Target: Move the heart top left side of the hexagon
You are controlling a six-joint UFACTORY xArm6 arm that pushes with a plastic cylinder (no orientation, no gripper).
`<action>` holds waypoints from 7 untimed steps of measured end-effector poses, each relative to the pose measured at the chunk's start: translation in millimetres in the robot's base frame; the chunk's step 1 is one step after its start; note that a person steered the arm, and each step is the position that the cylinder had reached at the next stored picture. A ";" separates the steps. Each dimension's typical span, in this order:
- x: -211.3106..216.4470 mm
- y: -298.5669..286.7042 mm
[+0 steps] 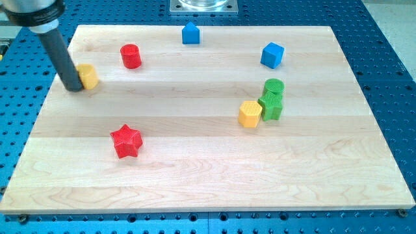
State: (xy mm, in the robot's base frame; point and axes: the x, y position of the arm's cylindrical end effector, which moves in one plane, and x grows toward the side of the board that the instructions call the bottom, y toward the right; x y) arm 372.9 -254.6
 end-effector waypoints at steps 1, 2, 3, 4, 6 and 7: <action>-37.2 -25.3; -22.2 61.4; 1.4 120.3; -46.3 89.9; 8.0 26.7; 24.6 144.4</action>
State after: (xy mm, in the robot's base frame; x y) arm 397.5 -110.2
